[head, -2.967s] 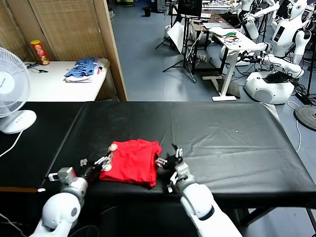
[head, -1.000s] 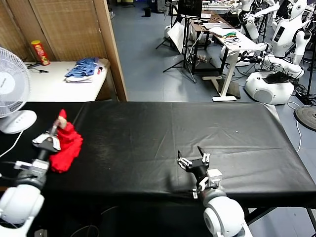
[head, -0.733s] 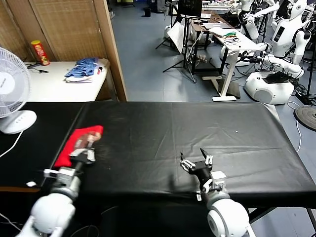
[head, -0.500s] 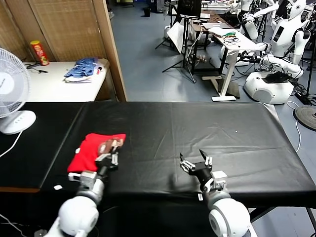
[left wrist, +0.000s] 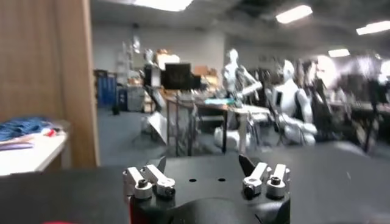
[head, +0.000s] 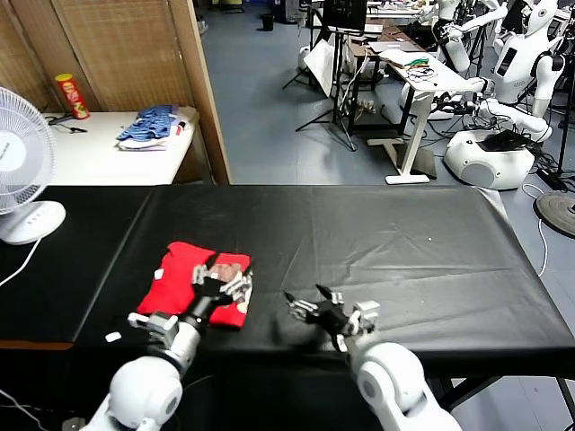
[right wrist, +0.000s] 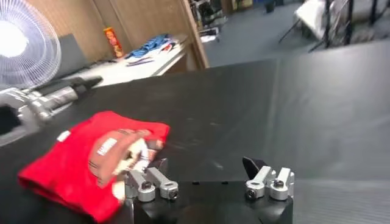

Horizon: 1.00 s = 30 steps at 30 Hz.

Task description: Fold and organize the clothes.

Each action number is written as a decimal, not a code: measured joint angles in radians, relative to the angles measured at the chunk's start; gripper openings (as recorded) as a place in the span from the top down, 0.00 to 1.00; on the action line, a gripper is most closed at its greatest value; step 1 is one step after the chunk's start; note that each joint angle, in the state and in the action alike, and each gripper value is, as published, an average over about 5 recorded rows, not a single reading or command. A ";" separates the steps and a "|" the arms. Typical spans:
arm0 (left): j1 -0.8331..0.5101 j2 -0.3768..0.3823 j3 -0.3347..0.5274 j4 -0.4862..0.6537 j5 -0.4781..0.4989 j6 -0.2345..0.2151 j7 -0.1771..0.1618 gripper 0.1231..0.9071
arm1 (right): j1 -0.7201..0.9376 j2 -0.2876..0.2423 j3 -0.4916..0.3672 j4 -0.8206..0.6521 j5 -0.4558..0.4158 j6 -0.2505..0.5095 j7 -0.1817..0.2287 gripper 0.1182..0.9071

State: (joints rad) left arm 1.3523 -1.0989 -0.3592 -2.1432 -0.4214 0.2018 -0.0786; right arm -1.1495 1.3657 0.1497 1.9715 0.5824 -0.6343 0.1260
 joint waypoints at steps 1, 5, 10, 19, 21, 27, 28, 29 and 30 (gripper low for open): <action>0.004 0.004 -0.012 -0.013 -0.006 -0.002 -0.004 0.14 | 0.024 0.014 -0.016 -0.026 0.013 0.002 0.005 0.14; 0.034 0.008 -0.061 -0.058 0.000 -0.007 -0.007 0.14 | 0.118 0.074 -0.072 -0.146 0.041 0.018 0.016 0.14; 0.091 -0.007 -0.114 -0.093 0.013 -0.018 -0.006 0.14 | 0.215 0.139 -0.115 -0.283 0.078 0.023 0.035 0.14; 0.169 -0.026 -0.190 -0.124 0.010 -0.033 -0.007 0.14 | 0.295 0.198 -0.153 -0.431 0.048 0.057 0.007 0.58; 0.182 -0.029 -0.204 -0.126 0.010 -0.037 -0.008 0.14 | 0.303 0.195 -0.163 -0.446 0.003 0.082 -0.023 0.73; 0.207 -0.037 -0.227 -0.122 0.011 -0.043 -0.014 0.14 | 0.309 0.138 -0.186 -0.455 -0.264 0.211 -0.161 0.98; 0.210 -0.038 -0.229 -0.119 0.010 -0.041 -0.017 0.14 | 0.308 0.120 -0.186 -0.454 -0.319 0.239 -0.183 0.98; 0.213 -0.039 -0.230 -0.116 0.007 -0.037 -0.019 0.14 | 0.305 0.099 -0.183 -0.453 -0.372 0.270 -0.202 0.96; 0.216 -0.040 -0.232 -0.113 0.005 -0.035 -0.020 0.14 | 0.302 0.077 -0.180 -0.451 -0.422 0.301 -0.216 0.92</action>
State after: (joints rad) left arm 1.5685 -1.1392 -0.5909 -2.2562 -0.4167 0.1667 -0.0989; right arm -0.8480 1.4431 -0.0304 1.5203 0.1608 -0.3329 -0.0900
